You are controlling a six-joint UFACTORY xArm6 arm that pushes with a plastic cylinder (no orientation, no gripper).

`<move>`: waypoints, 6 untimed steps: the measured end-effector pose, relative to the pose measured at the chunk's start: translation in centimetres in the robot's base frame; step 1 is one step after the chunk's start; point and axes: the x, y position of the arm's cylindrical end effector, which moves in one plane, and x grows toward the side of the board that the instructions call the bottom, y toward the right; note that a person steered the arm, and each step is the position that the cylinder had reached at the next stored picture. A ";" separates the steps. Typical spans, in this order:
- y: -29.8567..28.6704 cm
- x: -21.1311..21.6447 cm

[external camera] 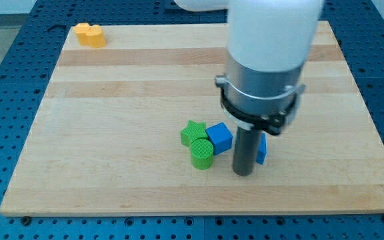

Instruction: Move the blur triangle closer to the blue cube

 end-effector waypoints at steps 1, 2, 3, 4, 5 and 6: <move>4.0 0.1; 6.4 -1.9; 5.8 -5.3; 4.5 -7.4; 8.0 -6.3; 9.7 -3.4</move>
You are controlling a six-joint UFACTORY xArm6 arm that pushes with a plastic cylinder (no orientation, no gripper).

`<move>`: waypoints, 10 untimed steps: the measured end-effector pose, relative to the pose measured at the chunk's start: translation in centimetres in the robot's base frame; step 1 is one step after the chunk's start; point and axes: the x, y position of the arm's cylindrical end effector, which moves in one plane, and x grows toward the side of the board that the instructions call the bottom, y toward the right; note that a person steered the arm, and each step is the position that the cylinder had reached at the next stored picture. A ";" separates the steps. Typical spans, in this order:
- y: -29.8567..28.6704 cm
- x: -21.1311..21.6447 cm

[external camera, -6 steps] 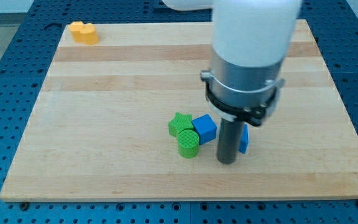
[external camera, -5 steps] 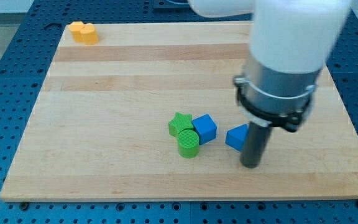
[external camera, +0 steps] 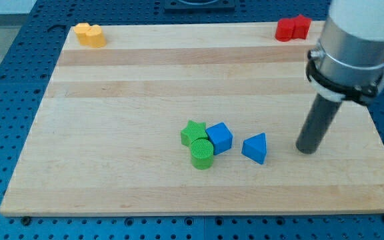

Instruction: Move the blur triangle closer to the blue cube

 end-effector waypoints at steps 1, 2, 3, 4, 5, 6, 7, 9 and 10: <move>-1.0 1.7; -5.8 1.5; -9.3 0.6; -9.8 -1.2; -9.8 -2.7; -9.8 -3.4; -9.8 -3.7; -11.0 -5.4; -10.5 -6.0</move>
